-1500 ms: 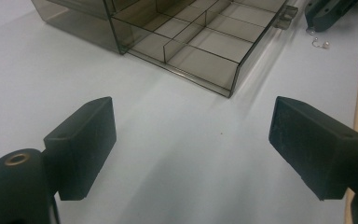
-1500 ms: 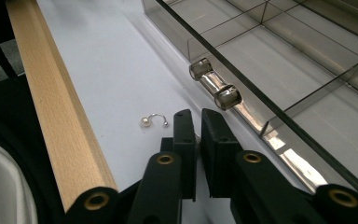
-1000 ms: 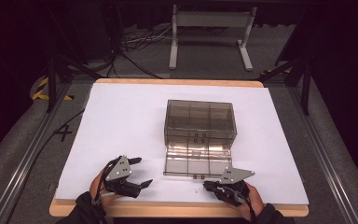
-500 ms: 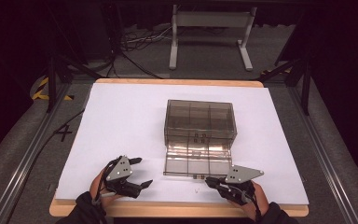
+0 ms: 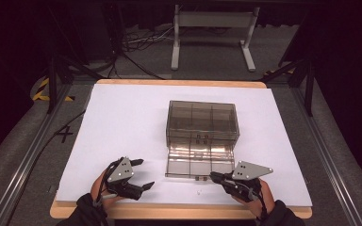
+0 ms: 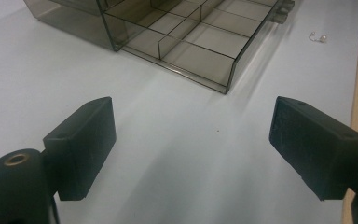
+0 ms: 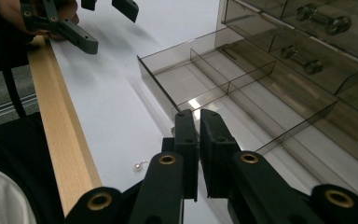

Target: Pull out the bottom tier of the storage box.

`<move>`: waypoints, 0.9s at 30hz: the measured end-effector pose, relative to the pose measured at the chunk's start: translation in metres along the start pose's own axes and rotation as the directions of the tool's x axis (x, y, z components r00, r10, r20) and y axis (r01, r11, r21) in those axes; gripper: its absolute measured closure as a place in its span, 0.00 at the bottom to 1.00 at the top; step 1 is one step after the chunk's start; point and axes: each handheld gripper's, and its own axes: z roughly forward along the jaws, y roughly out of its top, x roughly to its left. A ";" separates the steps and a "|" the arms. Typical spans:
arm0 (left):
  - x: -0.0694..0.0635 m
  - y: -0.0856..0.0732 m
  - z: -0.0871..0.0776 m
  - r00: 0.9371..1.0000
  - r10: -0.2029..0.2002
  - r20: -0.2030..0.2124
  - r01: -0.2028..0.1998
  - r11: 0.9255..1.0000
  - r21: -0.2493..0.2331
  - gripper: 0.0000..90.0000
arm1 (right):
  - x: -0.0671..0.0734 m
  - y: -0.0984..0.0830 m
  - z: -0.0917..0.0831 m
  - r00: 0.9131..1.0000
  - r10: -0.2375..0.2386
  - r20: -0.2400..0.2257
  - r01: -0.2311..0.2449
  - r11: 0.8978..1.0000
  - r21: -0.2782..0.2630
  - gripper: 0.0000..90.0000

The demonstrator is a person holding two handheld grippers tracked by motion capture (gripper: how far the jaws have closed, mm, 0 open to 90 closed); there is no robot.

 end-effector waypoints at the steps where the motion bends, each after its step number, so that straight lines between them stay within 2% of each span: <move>1: 0.000 0.000 0.000 1.000 -0.001 0.002 0.001 1.000 0.001 0.16 | -0.001 0.001 0.000 1.000 0.002 0.001 -0.002 1.000 -0.004 0.95; 10: -0.001 0.000 0.001 1.000 0.013 0.006 -0.013 1.000 0.010 0.15 | -0.005 0.010 -0.003 1.000 0.001 0.019 0.000 1.000 -0.026 0.95; 27: -0.002 0.001 0.002 1.000 0.029 0.003 -0.029 0.999 0.028 0.15 | -0.010 0.025 0.011 1.000 -0.006 0.028 0.007 0.999 -0.044 0.95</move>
